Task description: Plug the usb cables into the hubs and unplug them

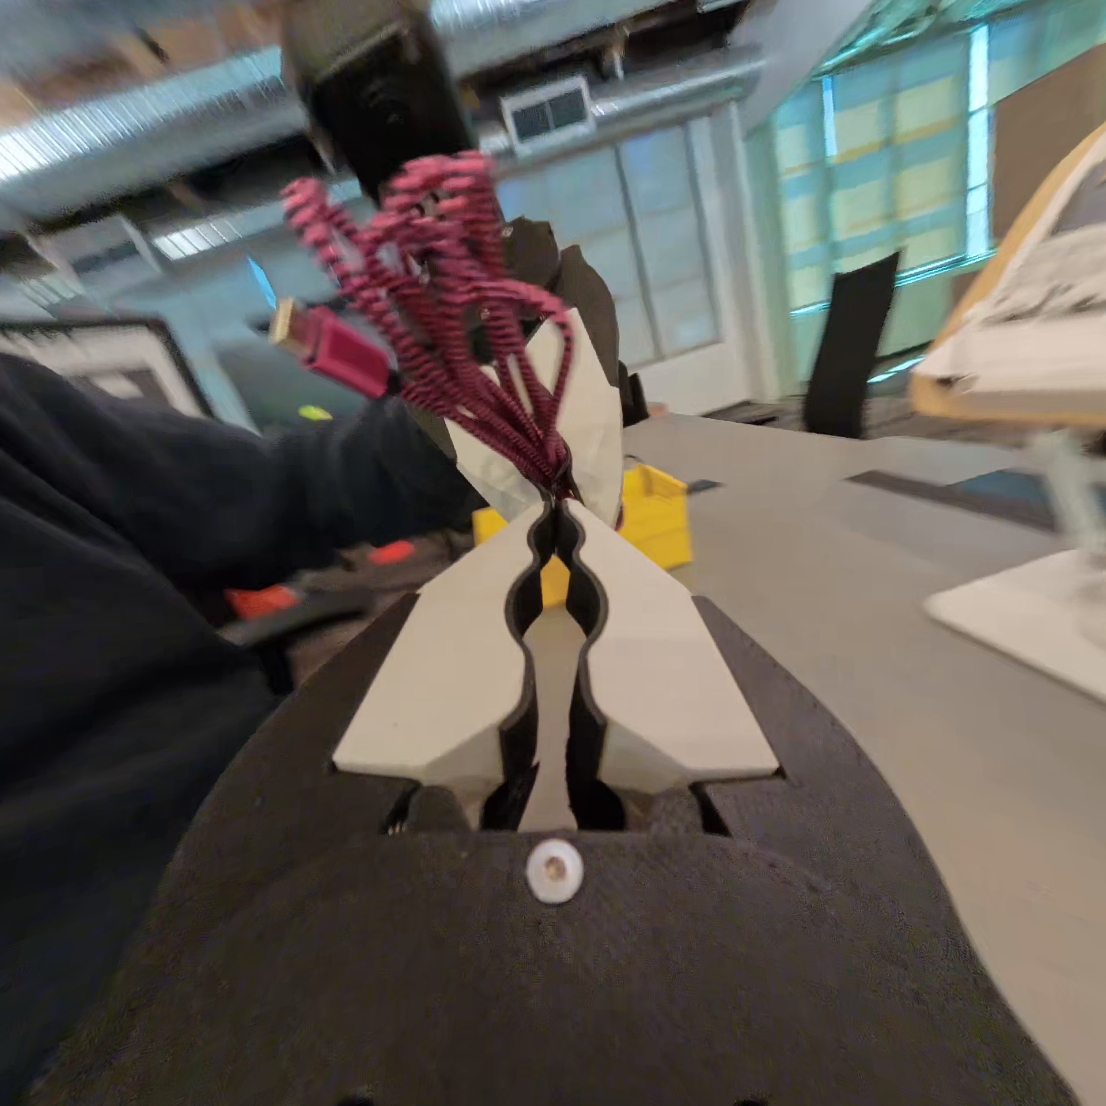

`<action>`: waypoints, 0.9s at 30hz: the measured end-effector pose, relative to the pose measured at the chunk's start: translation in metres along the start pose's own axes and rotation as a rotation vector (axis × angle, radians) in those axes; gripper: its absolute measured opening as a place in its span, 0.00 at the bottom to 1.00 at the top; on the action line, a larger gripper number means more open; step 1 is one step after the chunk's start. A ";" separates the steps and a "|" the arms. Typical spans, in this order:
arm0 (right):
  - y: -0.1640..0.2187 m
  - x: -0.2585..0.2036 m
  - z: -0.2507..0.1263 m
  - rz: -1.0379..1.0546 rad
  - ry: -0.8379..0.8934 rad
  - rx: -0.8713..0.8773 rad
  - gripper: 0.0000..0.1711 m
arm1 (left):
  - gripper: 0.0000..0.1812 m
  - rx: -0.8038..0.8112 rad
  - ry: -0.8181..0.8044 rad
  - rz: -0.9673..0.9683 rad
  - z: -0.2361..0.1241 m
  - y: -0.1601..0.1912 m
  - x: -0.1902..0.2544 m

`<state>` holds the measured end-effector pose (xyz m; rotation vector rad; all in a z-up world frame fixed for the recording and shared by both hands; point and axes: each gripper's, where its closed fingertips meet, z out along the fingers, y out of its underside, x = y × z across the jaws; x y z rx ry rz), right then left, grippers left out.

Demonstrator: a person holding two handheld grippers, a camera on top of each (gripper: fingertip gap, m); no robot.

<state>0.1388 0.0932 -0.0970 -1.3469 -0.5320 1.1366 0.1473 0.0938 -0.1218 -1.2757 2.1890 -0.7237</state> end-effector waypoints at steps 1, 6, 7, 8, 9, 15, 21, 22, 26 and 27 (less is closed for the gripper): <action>0.001 -0.001 0.001 0.083 -0.051 0.032 0.00 | 0.04 0.000 -0.006 0.030 0.000 0.001 0.001; 0.003 -0.014 0.004 0.366 -0.290 0.170 0.00 | 0.04 0.033 0.001 0.189 -0.004 0.001 0.011; 0.004 -0.016 0.005 0.396 -0.326 0.189 0.00 | 0.04 0.033 0.001 0.233 -0.005 0.001 0.013; 0.006 -0.020 0.006 0.418 -0.364 0.198 0.00 | 0.04 0.033 0.003 0.280 -0.006 0.002 0.016; 0.007 -0.022 0.007 0.442 -0.391 0.206 0.00 | 0.04 0.022 -0.005 0.323 -0.007 0.003 0.018; 0.015 -0.023 0.016 0.431 -0.404 0.205 0.00 | 0.04 -0.030 -0.058 0.395 -0.011 0.015 0.019; 0.021 -0.014 0.021 0.288 -0.257 0.166 0.07 | 0.04 -0.016 -0.047 0.215 -0.008 0.030 0.009; 0.021 -0.013 0.020 0.264 -0.240 0.157 0.08 | 0.04 -0.006 -0.039 0.181 -0.007 0.031 0.008; 0.024 -0.011 0.020 0.175 -0.149 0.095 0.15 | 0.04 0.020 -0.015 0.082 -0.006 0.032 0.005; 0.024 -0.010 0.018 0.144 -0.127 0.084 0.14 | 0.04 0.024 -0.009 0.062 -0.006 0.032 0.005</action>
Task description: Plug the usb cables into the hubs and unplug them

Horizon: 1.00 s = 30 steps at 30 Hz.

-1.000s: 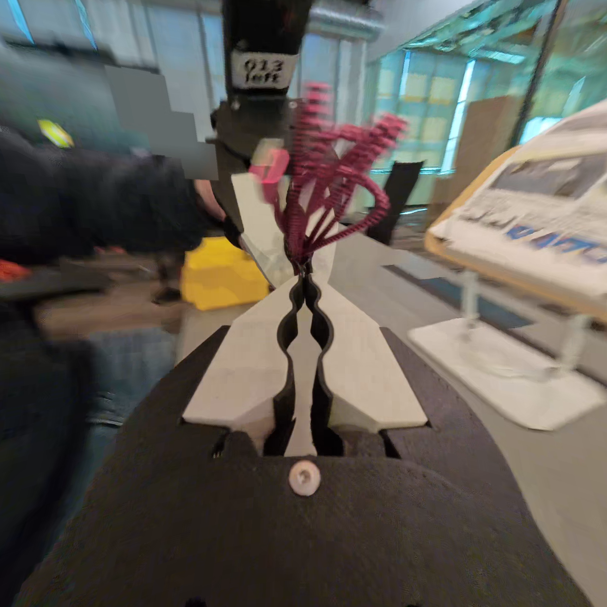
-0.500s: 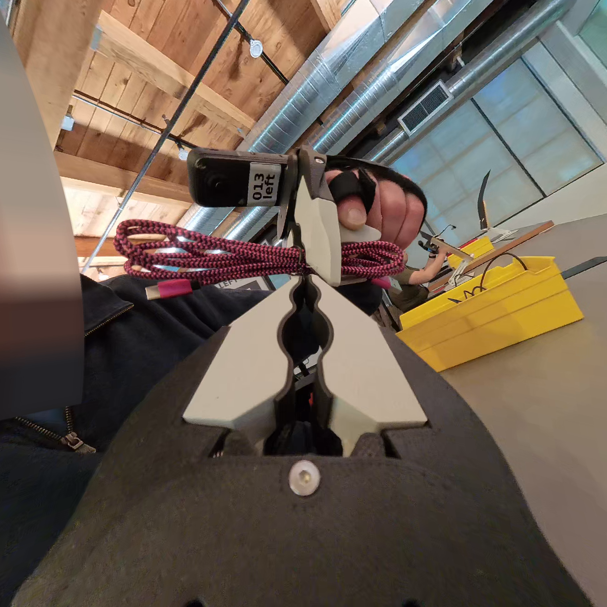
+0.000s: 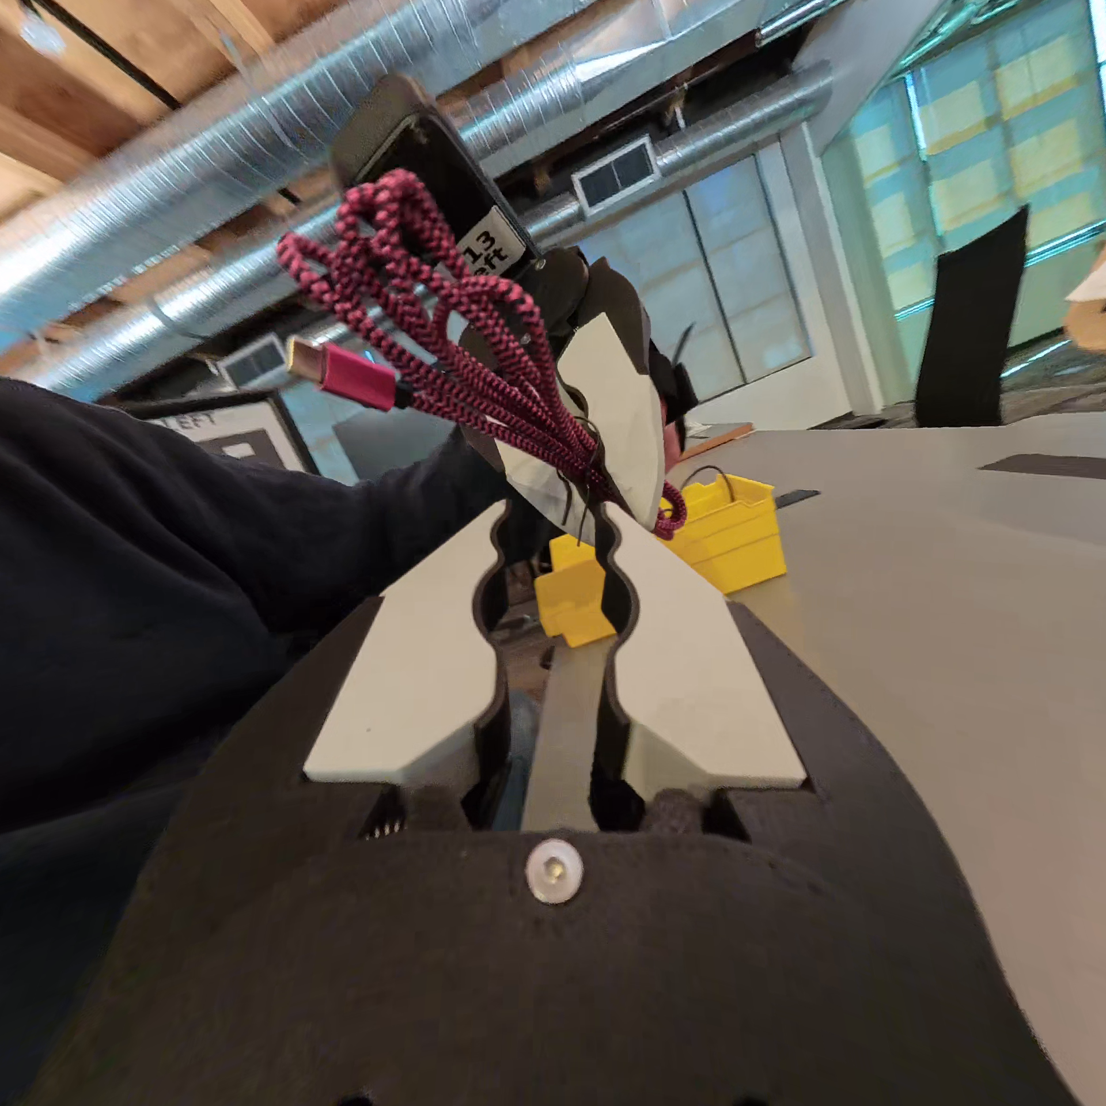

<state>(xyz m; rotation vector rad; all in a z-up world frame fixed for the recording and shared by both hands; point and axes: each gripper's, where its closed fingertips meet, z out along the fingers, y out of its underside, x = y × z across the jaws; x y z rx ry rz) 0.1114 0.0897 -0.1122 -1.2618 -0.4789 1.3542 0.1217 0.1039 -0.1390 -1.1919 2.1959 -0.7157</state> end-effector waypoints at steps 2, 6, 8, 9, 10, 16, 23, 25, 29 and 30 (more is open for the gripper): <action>-0.001 0.005 -0.004 -0.051 0.053 -0.012 0.15 | 0.04 -0.001 0.010 -0.026 0.000 0.001 0.000; 0.000 0.009 -0.009 -0.290 0.187 -0.079 0.16 | 0.04 0.014 0.030 -0.089 0.002 -0.001 -0.001; 0.004 0.009 -0.009 -0.491 0.266 -0.149 0.16 | 0.04 0.025 0.040 -0.125 0.004 -0.003 -0.001; 0.005 0.008 -0.008 -0.605 0.300 -0.184 0.15 | 0.04 0.024 0.050 -0.147 0.005 -0.003 -0.001; 0.004 0.008 -0.009 -0.718 0.349 -0.212 0.15 | 0.04 0.026 0.059 -0.166 0.006 -0.003 0.000; 0.009 0.021 -0.014 -1.463 0.647 -0.581 0.07 | 0.04 0.012 0.127 -0.294 0.007 -0.003 0.003; 0.004 0.014 -0.010 -1.734 0.675 -0.674 0.12 | 0.04 -0.003 0.288 -0.426 -0.002 -0.006 0.013; 0.007 0.011 -0.005 -1.784 0.650 -0.684 0.15 | 0.04 -0.016 0.320 -0.460 -0.003 -0.005 0.014; 0.004 0.008 0.000 -1.877 0.643 -0.680 0.19 | 0.04 -0.029 0.396 -0.522 -0.004 -0.006 0.019; 0.004 0.007 0.002 -1.896 0.639 -0.686 0.20 | 0.04 -0.037 0.399 -0.523 -0.004 -0.005 0.019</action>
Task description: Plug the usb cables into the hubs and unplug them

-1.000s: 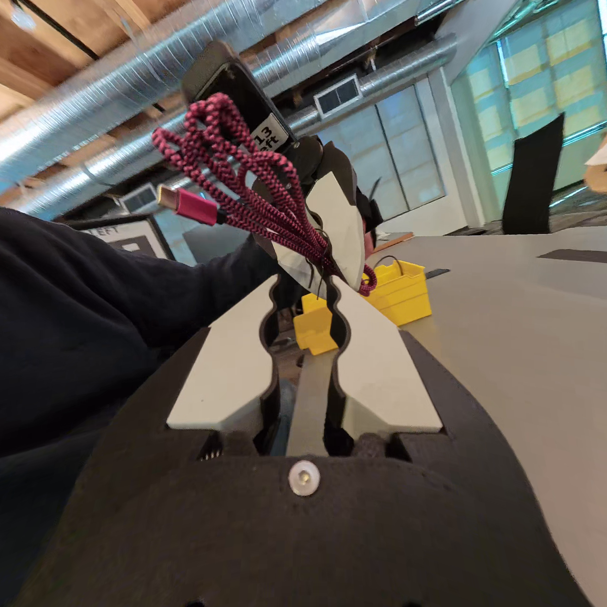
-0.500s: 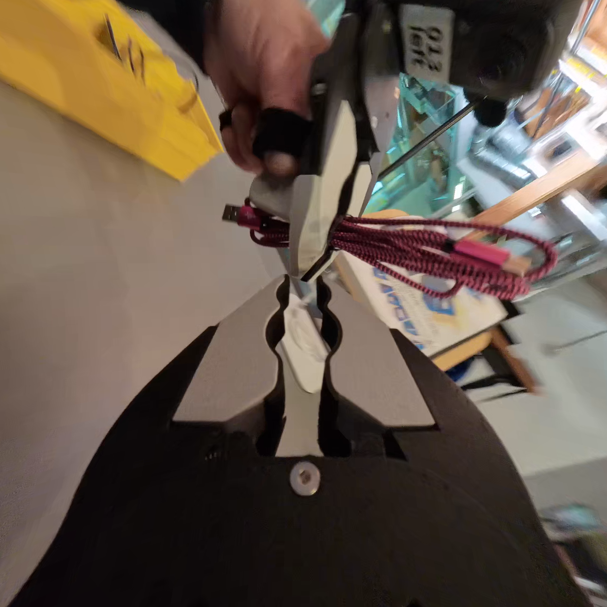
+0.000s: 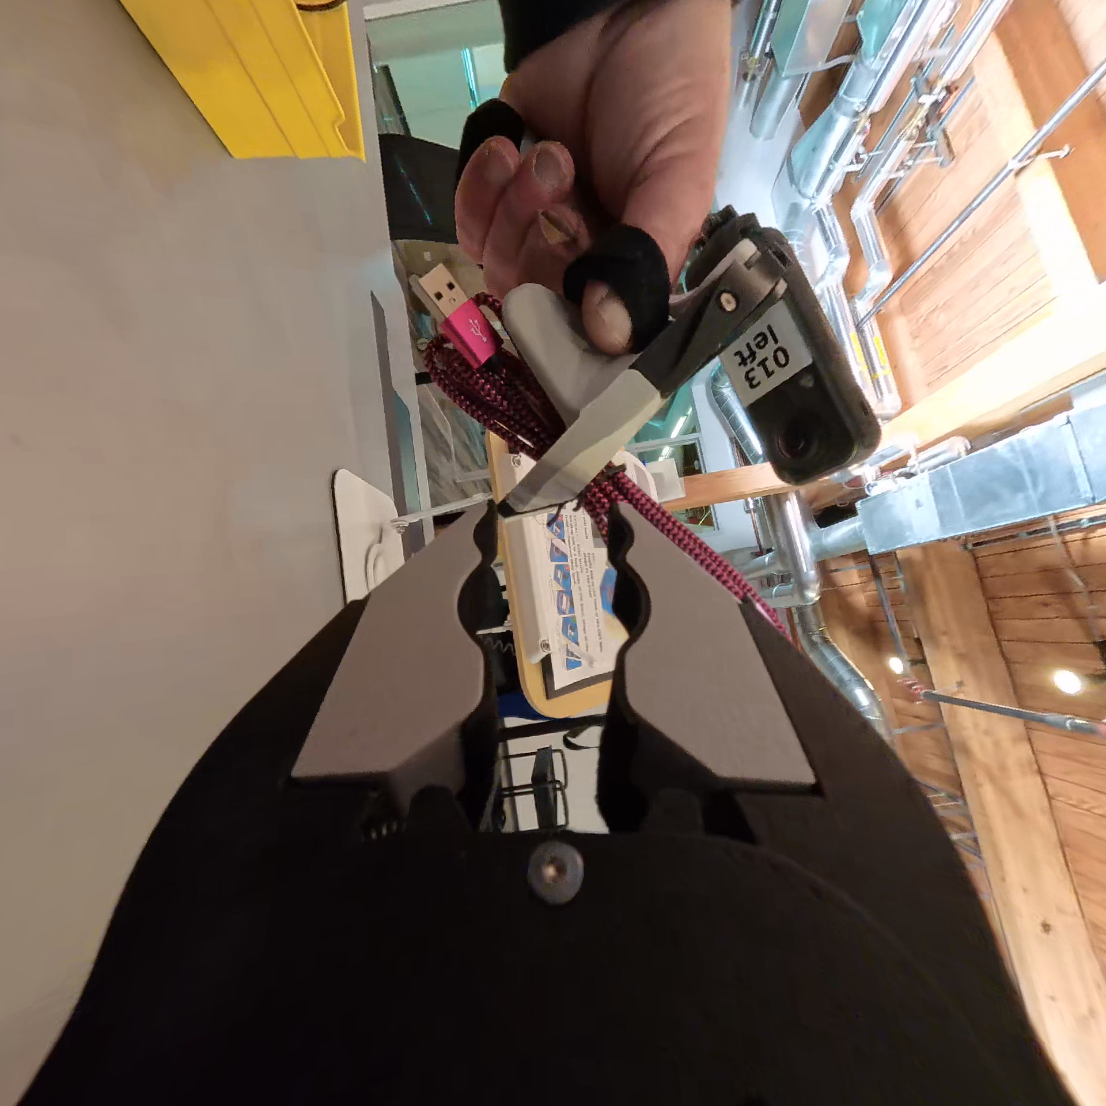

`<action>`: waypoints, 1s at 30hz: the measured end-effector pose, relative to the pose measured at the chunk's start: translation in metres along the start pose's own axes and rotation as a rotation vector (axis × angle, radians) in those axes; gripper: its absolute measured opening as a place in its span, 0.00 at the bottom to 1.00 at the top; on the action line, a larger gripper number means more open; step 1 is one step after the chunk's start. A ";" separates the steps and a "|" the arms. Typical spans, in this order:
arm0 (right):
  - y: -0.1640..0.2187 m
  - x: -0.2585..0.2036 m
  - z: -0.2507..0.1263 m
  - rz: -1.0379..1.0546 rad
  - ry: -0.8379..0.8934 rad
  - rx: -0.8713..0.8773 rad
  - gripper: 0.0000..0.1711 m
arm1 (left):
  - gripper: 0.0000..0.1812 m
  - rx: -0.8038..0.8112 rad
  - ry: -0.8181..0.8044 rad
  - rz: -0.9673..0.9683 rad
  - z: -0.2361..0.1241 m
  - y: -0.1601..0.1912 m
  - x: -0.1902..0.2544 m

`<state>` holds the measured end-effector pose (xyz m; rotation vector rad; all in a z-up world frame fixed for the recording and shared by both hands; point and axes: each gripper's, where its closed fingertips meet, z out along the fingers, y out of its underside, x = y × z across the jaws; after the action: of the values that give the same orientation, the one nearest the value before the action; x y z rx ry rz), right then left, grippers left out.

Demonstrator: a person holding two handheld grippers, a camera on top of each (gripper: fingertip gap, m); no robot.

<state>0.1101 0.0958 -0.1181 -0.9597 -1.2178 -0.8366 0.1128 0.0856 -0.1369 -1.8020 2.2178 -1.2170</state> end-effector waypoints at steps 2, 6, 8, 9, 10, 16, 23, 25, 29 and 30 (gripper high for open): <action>-0.002 -0.001 0.001 -0.024 0.002 0.005 0.18 | 0.04 0.001 0.019 -0.020 -0.002 0.000 0.001; -0.007 -0.005 -0.001 -0.083 -0.005 0.024 0.15 | 0.04 -0.028 0.048 -0.041 -0.001 0.003 0.004; -0.010 -0.006 -0.003 -0.108 -0.005 0.032 0.15 | 0.04 -0.045 0.066 -0.046 0.000 0.005 0.007; -0.011 -0.007 -0.004 -0.123 -0.009 0.034 0.15 | 0.04 -0.052 0.071 -0.052 0.000 0.006 0.007; -0.011 -0.007 -0.004 -0.135 -0.008 0.032 0.15 | 0.04 -0.054 0.075 -0.054 0.000 0.006 0.008; -0.012 -0.010 -0.008 -0.177 -0.039 0.036 0.13 | 0.04 -0.095 0.089 -0.054 0.003 0.010 0.010; -0.014 -0.013 -0.011 -0.193 -0.054 0.042 0.07 | 0.04 -0.124 0.100 -0.058 0.008 0.016 0.011; -0.014 -0.012 -0.012 -0.199 -0.052 0.042 0.02 | 0.04 -0.126 0.105 -0.059 0.009 0.017 0.012; -0.014 -0.012 -0.012 -0.173 -0.052 0.047 0.00 | 0.04 -0.118 0.107 -0.051 0.010 0.018 0.013; -0.015 -0.011 -0.013 -0.164 -0.048 0.049 0.00 | 0.04 -0.113 0.109 -0.048 0.009 0.017 0.013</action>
<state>0.0996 0.0789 -0.1279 -0.8523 -1.3662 -0.9121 0.0990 0.0697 -0.1474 -1.8820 2.3602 -1.2519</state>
